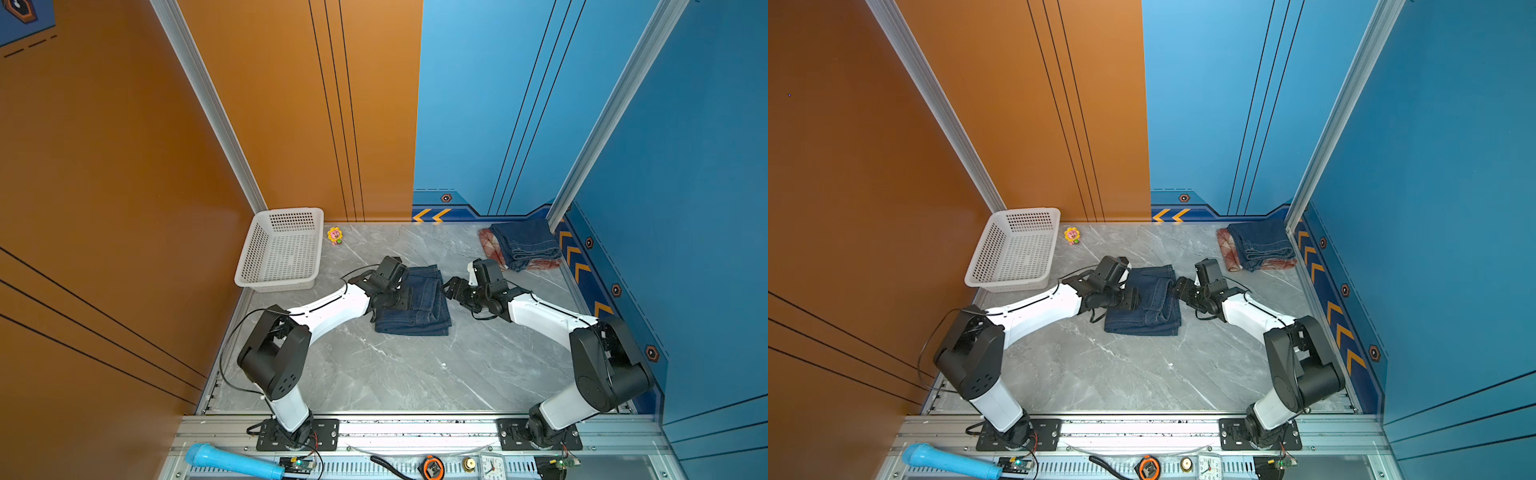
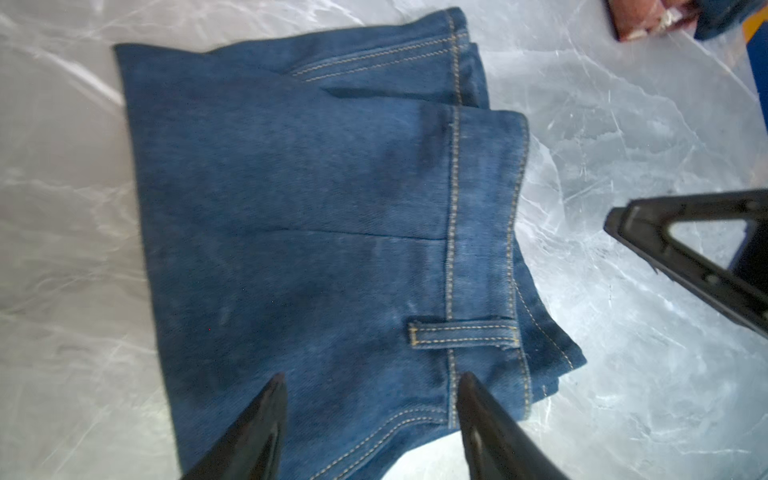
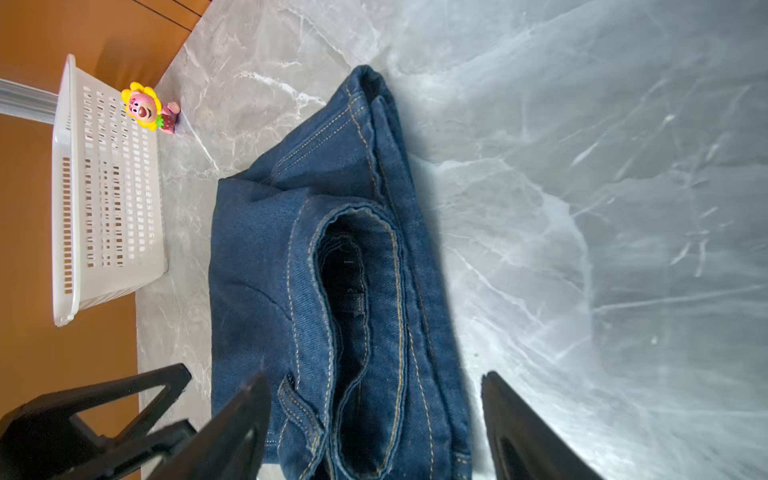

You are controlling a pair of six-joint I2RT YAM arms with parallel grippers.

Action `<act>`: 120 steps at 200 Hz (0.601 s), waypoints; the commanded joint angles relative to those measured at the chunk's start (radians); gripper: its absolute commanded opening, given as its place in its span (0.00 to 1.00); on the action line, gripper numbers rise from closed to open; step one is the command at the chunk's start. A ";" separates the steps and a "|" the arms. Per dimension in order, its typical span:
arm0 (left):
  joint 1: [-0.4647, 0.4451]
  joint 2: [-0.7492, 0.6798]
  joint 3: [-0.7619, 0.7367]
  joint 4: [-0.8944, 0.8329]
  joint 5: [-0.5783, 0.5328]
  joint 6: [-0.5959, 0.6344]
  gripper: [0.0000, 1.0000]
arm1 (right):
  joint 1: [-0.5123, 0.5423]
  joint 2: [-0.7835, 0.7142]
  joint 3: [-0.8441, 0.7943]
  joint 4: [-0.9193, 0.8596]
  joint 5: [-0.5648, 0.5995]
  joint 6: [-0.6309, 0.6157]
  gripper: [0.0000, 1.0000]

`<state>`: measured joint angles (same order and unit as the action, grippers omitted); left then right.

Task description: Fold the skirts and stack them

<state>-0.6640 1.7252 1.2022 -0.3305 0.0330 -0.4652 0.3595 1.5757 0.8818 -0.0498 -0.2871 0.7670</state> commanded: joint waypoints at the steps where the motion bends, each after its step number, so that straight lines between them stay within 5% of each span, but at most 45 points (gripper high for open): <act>1: -0.053 0.060 0.060 -0.047 -0.029 0.071 0.66 | -0.023 0.039 -0.041 0.030 -0.028 0.011 0.75; 75: -0.177 0.211 0.206 -0.135 -0.072 0.105 0.69 | -0.044 0.123 -0.123 0.178 -0.087 0.079 0.57; 120: -0.186 0.302 0.271 -0.185 -0.104 0.108 0.57 | -0.009 0.174 -0.151 0.256 -0.101 0.116 0.48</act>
<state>-0.8413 1.9865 1.4399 -0.4461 -0.0246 -0.3698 0.3275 1.7016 0.7635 0.1646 -0.3744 0.8467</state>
